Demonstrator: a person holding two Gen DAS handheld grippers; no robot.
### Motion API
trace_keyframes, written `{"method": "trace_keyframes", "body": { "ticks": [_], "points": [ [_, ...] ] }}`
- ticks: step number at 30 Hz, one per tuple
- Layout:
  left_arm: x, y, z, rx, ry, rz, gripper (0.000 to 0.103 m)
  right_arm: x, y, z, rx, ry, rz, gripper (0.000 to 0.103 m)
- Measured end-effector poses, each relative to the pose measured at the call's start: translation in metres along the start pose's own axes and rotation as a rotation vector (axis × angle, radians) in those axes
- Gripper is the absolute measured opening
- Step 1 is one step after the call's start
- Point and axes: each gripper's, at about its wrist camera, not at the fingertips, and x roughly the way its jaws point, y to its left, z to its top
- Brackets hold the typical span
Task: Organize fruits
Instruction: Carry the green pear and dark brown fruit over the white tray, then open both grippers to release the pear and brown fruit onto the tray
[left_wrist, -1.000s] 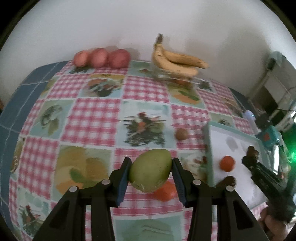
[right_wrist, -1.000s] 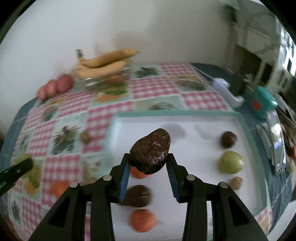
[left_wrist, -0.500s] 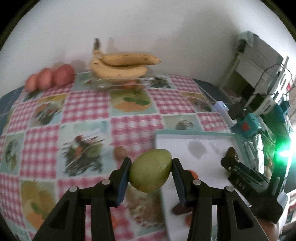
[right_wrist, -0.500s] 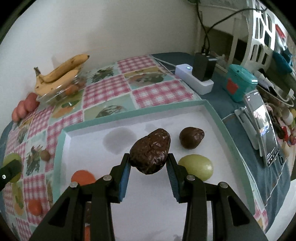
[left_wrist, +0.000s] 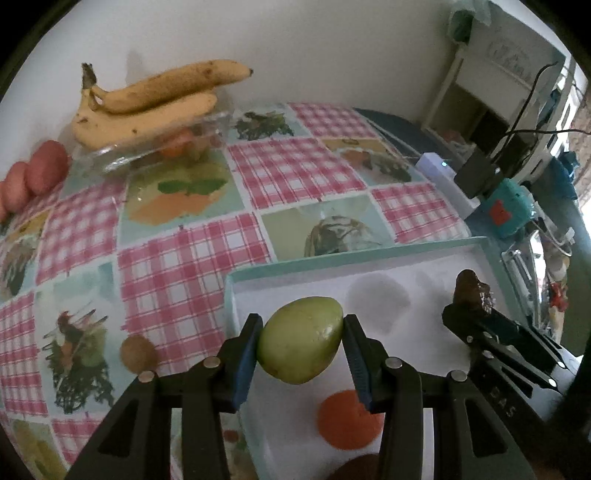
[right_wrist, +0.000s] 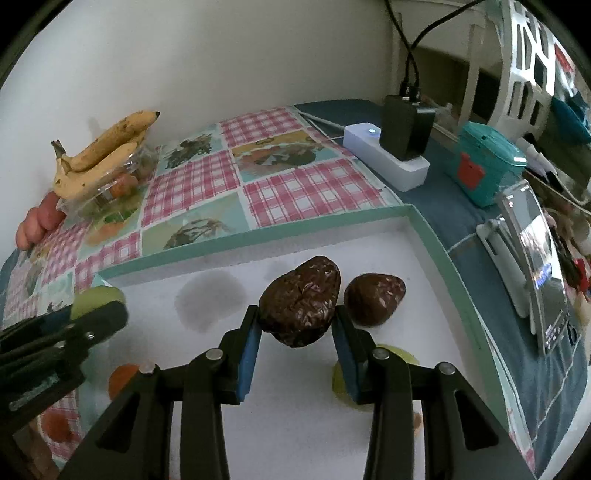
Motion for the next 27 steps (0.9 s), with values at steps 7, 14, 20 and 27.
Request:
{"method": "trace_keyframes", "body": {
  "ticks": [7, 14, 20, 27],
  "points": [
    [0.017, -0.004, 0.003, 0.02, 0.021, 0.016, 0.047, 0.009, 0.006, 0.001, -0.056, -0.008, -0.006, 0.041],
    [0.019, -0.001, 0.006, 0.014, 0.025, 0.007, 0.048, 0.012, 0.009, 0.001, -0.112, -0.022, -0.023, 0.041],
    [0.016, 0.001, 0.005, 0.003, 0.045, -0.014, 0.048, 0.011, 0.01, 0.0, -0.121, -0.021, -0.033, 0.041],
    [0.0, 0.001, 0.004, -0.034, 0.042, -0.063, 0.059, 0.01, 0.011, -0.002, -0.12, -0.023, -0.025, 0.041]
  ]
}}
